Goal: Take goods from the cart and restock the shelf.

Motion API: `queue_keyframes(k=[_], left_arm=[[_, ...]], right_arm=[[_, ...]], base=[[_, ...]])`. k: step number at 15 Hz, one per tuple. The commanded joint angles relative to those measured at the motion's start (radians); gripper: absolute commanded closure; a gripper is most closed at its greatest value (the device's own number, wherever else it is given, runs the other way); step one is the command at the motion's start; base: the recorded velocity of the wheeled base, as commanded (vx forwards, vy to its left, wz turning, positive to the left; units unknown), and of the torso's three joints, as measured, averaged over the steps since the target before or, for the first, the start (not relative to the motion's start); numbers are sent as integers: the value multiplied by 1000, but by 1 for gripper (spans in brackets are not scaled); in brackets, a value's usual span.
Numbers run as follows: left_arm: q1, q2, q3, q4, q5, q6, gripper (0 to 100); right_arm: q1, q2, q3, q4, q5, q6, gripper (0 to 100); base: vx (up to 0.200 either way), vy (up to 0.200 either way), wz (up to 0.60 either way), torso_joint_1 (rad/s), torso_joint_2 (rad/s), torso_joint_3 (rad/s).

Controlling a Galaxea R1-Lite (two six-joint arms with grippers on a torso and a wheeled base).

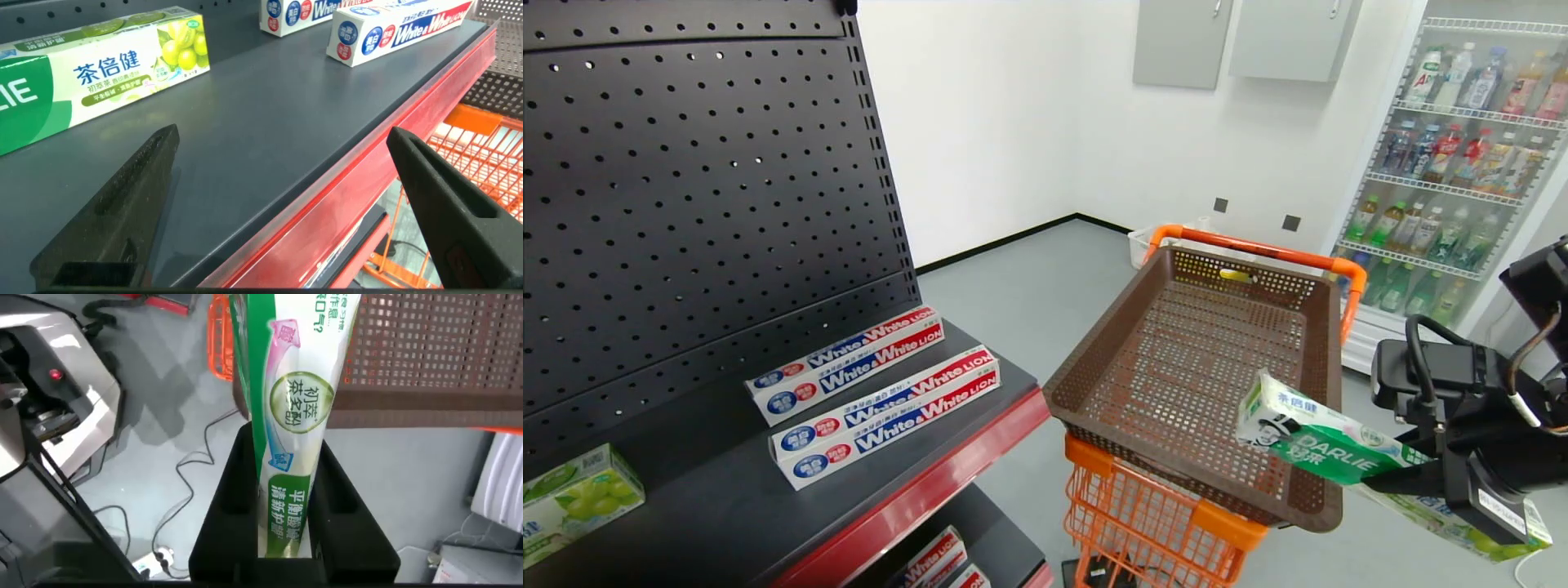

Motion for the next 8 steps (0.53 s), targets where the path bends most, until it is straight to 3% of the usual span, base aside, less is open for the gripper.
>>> queue_keyframes(k=[1,8], left_arm=[[0,0,0,0,0,0,0],[0,1,0,0,0,0,0]], right_arm=[[27,-5,8,-2,0,-1,100],[34,-6,25,-14,19,2,100]], base=[[0,0,0,0,0,0],[0,0,0,0,0,0]])
